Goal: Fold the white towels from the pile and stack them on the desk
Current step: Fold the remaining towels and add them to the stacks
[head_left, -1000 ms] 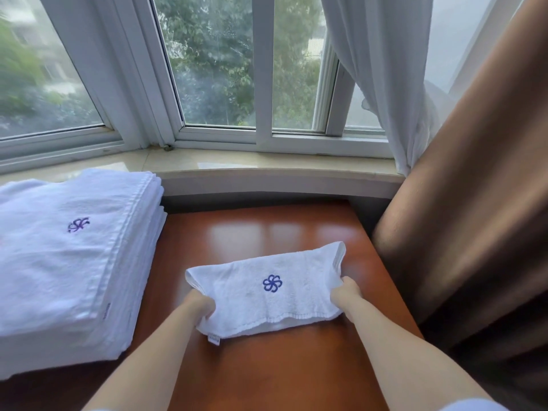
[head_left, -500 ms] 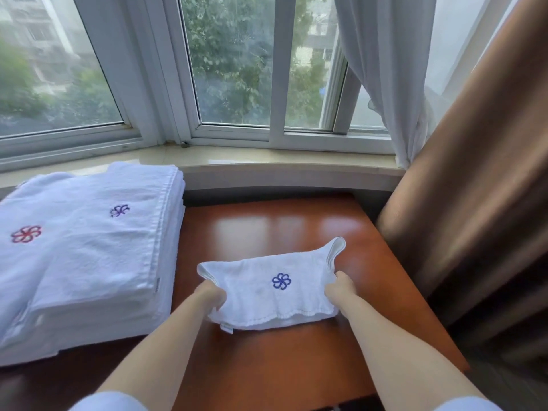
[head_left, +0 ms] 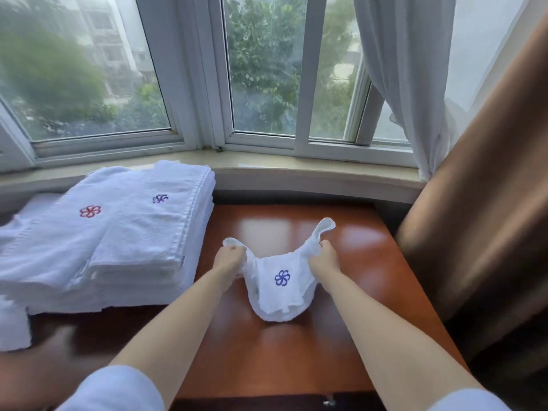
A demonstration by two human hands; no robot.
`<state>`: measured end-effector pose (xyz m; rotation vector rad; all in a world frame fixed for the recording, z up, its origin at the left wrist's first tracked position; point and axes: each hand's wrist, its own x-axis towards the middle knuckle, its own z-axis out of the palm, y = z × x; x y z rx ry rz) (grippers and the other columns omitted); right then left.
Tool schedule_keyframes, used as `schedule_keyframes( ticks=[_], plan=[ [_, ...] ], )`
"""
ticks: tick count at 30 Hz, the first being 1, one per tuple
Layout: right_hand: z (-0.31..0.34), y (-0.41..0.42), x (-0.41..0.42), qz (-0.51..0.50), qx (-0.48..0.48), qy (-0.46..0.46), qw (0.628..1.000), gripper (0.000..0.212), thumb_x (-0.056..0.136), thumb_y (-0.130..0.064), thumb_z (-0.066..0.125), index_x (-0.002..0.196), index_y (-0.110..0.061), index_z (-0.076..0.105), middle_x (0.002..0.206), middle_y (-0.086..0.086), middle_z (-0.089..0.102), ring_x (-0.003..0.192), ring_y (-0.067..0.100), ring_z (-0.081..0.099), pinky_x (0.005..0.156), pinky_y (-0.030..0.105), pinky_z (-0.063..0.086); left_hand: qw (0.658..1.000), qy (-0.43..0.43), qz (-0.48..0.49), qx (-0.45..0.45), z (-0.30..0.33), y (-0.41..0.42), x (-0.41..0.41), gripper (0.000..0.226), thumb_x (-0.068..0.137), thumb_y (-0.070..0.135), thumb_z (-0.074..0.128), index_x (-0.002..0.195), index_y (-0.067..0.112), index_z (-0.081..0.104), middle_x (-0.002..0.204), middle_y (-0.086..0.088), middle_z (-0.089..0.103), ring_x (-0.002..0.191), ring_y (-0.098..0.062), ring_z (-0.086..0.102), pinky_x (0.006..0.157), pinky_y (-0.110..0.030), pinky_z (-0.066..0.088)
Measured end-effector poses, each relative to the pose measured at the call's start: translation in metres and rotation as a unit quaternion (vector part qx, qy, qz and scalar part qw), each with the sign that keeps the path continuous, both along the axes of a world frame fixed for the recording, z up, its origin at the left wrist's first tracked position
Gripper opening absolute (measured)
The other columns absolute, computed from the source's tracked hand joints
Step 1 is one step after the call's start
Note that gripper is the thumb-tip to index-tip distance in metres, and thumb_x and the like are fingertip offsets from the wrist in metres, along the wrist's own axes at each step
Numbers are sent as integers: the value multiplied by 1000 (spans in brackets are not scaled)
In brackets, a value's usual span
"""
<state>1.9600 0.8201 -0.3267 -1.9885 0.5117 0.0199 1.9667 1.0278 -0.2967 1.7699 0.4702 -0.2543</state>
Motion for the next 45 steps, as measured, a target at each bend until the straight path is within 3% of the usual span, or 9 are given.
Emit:
schedule_keyframes(
  ticks=[9,15,19,21,24,30,35,41,45],
  plan=[
    [-8,10,-11,64,-34,-5,997,16,86,-12,45,102,-15,48,93,6,60,86,29,57,70,31,42,991,78,-61,94,-16,15,-39,19,85,3,47,70,15,44,72,-7,39,62,-19,37,64,-27,37],
    [-41,9,-23,46,-29,24,998,17,86,-8,46,102,-11,51,100,7,61,93,30,57,77,33,45,972,41,-108,204,-48,22,-39,29,80,15,63,107,19,55,104,-5,51,94,-28,55,74,-28,43],
    [-50,12,-19,43,-34,36,998,12,84,-6,47,92,-15,47,88,1,56,85,27,54,71,30,39,904,-26,-260,338,-68,10,-27,93,73,40,74,150,40,22,154,-9,4,135,-31,28,106,-39,38],
    [-53,14,-17,45,-43,39,997,14,82,-5,46,91,-16,46,89,0,56,85,25,53,71,29,39,848,-51,-330,412,-77,4,-26,91,72,49,73,148,44,23,157,-3,-10,143,-28,10,105,-45,39],
    [-59,16,-15,50,-53,41,996,15,81,-6,47,88,-20,45,89,-2,55,84,24,52,71,28,38,748,-92,-379,537,-85,5,-25,61,77,60,58,129,29,51,157,-4,8,139,-28,19,96,-48,42],
    [-65,19,-12,55,-63,65,994,15,82,-9,48,79,-23,42,85,-2,56,83,26,54,70,31,40,867,129,-163,452,-91,40,-16,81,85,74,29,131,13,57,143,-5,33,123,-28,38,89,-38,41],
    [-67,24,-12,33,-54,71,995,19,82,-8,46,72,-22,39,81,-2,55,77,23,51,66,30,37,861,-13,-266,433,-98,31,-11,80,77,67,59,141,23,39,147,-4,31,134,-25,32,101,-41,41],
    [-69,20,-16,-4,-32,72,997,17,82,-8,44,72,-22,40,75,-6,53,65,9,46,54,25,33,826,-53,-334,450,-123,5,-13,84,84,54,56,151,40,7,153,-5,12,117,-28,48,83,-38,51],
    [-67,19,-19,-26,-21,70,997,14,83,-7,45,80,-21,44,77,-5,53,66,11,47,54,24,34,907,-57,-231,348,-121,19,-12,82,86,12,47,152,39,5,138,-3,44,83,-29,58,64,-32,43]
  ],
)
